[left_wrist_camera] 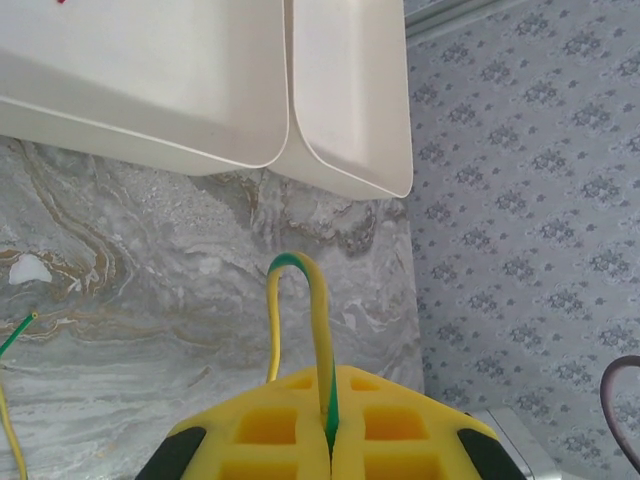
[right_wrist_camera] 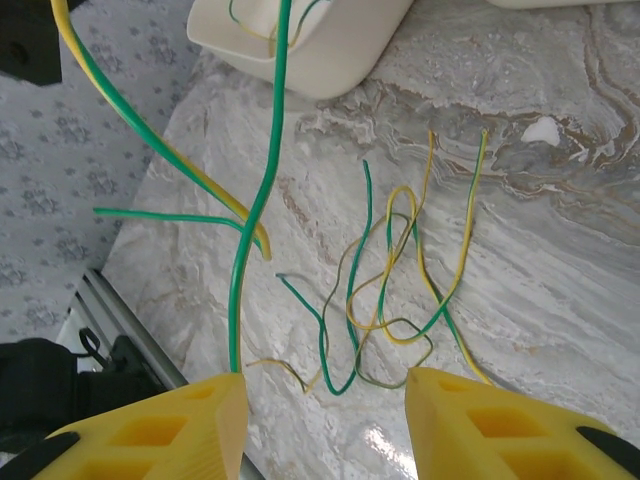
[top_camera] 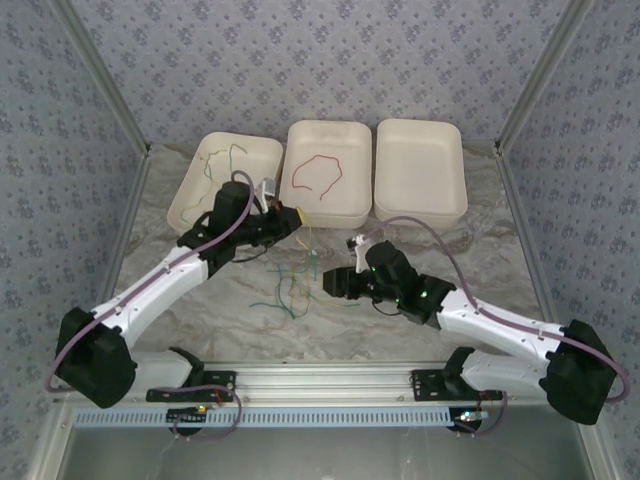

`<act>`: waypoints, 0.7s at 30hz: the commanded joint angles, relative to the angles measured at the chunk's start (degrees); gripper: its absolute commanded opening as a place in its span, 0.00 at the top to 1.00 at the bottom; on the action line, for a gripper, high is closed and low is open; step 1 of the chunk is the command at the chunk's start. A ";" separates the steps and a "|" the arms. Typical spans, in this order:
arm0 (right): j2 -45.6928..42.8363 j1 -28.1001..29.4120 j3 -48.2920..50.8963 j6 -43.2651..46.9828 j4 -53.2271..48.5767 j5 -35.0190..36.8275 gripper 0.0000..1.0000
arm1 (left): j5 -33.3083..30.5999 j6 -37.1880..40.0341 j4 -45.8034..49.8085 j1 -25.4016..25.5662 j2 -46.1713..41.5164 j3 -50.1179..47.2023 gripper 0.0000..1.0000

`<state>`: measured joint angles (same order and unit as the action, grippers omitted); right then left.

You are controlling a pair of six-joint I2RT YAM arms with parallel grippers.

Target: Untangle the cables

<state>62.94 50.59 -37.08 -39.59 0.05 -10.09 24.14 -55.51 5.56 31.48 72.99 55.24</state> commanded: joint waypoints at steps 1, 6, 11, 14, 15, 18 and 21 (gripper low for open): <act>1.10 0.64 -3.55 3.03 -0.53 -3.39 0.52 | 1.70 1.45 1.51 -0.21 0.69 2.40 1.00; 4.32 1.00 -5.19 3.03 0.34 -3.62 0.51 | 1.87 1.28 1.47 -0.22 1.24 2.72 1.00; 8.67 0.56 -7.28 3.03 2.08 -4.15 0.56 | 1.70 1.43 1.63 -0.22 1.34 2.59 1.00; 10.75 0.48 -8.90 3.09 1.87 -4.06 0.66 | 1.74 1.41 1.64 -0.27 1.48 2.59 1.00; 10.99 0.38 -9.19 3.06 1.78 -3.67 0.70 | 1.78 1.41 1.67 -0.20 1.50 2.63 1.00; 10.67 0.38 -9.17 3.03 1.07 -2.33 0.90 | 1.62 1.82 2.40 -0.25 1.52 3.07 1.00; 9.74 0.38 -9.20 5.34 -1.62 -0.77 1.00 | 1.22 2.56 3.74 -0.41 1.52 3.62 1.00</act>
<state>73.89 51.24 -44.53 -36.40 0.69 -12.58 24.84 -54.74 7.81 31.48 74.39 56.12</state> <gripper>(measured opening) 0.056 0.059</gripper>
